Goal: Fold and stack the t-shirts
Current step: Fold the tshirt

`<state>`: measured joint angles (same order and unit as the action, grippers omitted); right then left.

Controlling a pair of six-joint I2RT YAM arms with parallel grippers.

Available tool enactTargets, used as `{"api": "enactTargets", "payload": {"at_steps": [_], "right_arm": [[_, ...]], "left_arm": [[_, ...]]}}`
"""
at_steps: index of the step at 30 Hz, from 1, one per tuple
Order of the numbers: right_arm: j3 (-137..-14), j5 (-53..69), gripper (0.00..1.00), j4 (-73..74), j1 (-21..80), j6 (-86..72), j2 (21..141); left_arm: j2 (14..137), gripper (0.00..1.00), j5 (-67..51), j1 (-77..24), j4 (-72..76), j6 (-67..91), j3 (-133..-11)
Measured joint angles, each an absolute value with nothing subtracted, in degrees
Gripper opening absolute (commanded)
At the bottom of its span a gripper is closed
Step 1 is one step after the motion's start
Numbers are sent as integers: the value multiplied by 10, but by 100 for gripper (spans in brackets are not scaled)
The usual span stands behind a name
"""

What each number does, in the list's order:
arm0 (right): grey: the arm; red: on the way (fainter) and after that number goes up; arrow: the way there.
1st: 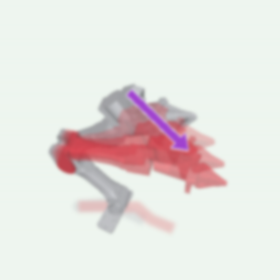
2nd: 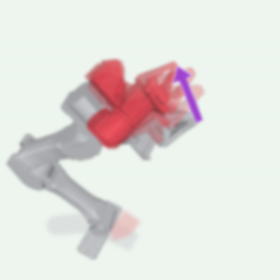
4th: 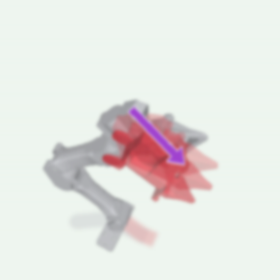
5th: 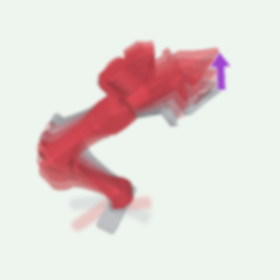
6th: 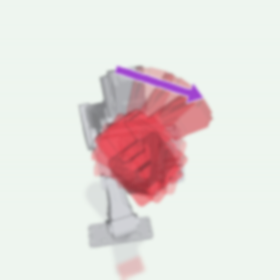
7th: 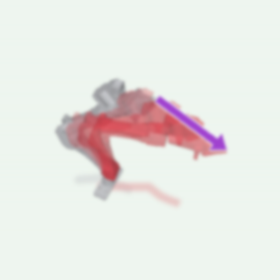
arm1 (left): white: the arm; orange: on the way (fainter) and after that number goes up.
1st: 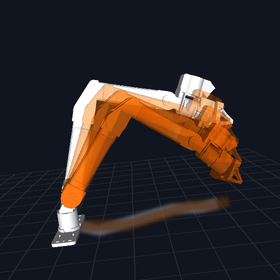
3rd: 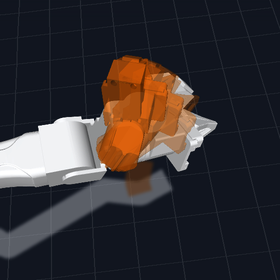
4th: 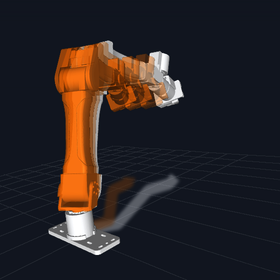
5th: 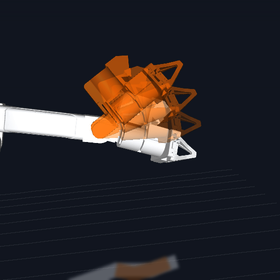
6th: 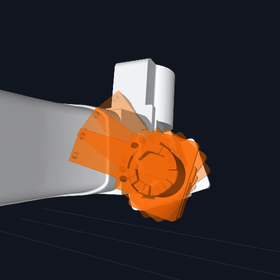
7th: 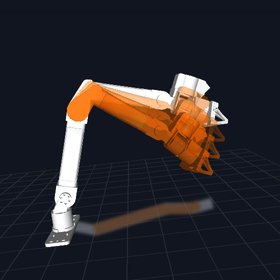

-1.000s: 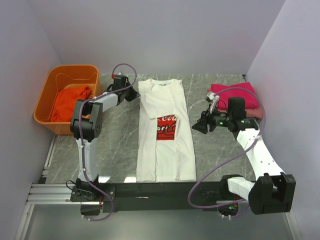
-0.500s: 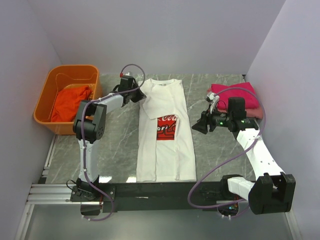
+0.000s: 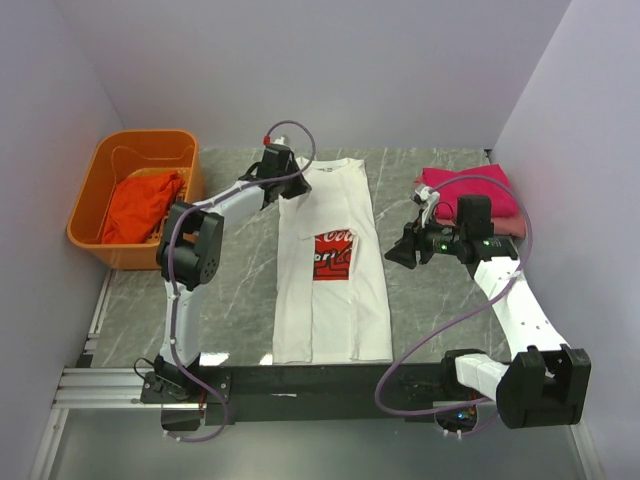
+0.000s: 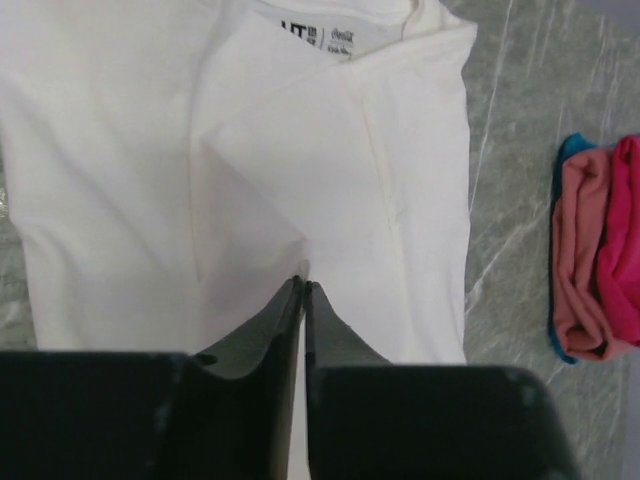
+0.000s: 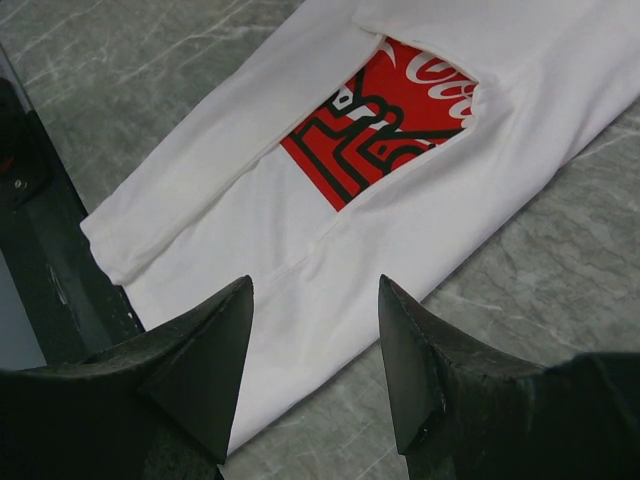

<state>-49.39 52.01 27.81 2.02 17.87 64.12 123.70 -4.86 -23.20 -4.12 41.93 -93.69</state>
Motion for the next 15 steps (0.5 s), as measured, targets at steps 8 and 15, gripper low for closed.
{"api": "enactTargets", "payload": {"at_steps": [8,15], "right_arm": [[-494,522,60,280,20,179,641],[-494,520,60,282,15,183,641]], "left_arm": [[1257,39,-93,-242,-59,391,-940],[1220,50,-72,-241,-69,318,-919]]}}
